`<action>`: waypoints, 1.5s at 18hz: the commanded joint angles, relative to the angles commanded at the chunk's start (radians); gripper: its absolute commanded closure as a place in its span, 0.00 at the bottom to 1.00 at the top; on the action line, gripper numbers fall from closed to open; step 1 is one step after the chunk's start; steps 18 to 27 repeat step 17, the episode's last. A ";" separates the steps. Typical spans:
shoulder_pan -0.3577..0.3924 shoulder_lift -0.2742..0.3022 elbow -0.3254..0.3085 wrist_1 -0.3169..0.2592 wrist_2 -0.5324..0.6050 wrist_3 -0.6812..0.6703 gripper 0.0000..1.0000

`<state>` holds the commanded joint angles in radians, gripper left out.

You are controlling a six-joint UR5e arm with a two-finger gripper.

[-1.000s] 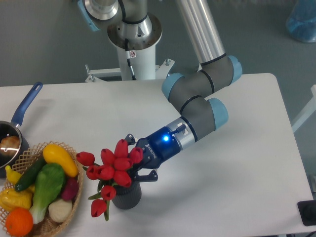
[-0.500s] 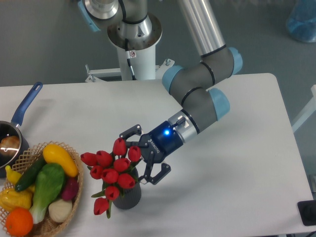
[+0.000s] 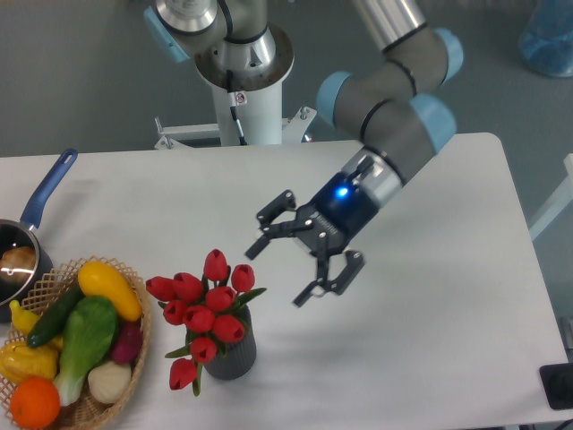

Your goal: Insert the flowers into the vase

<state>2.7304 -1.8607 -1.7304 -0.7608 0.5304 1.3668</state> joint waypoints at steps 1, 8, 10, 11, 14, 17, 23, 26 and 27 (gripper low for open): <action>0.018 0.006 0.000 0.000 0.031 0.003 0.00; 0.060 -0.073 0.107 0.003 0.461 0.020 0.00; 0.057 -0.116 0.110 0.003 0.592 0.047 0.00; 0.060 -0.127 0.112 0.003 0.617 0.058 0.00; 0.065 -0.156 0.147 0.000 0.670 0.121 0.00; 0.037 -0.189 0.173 0.002 0.868 0.160 0.00; 0.037 -0.189 0.173 0.002 0.868 0.160 0.00; 0.037 -0.189 0.173 0.002 0.868 0.160 0.00; 0.037 -0.189 0.173 0.002 0.868 0.160 0.00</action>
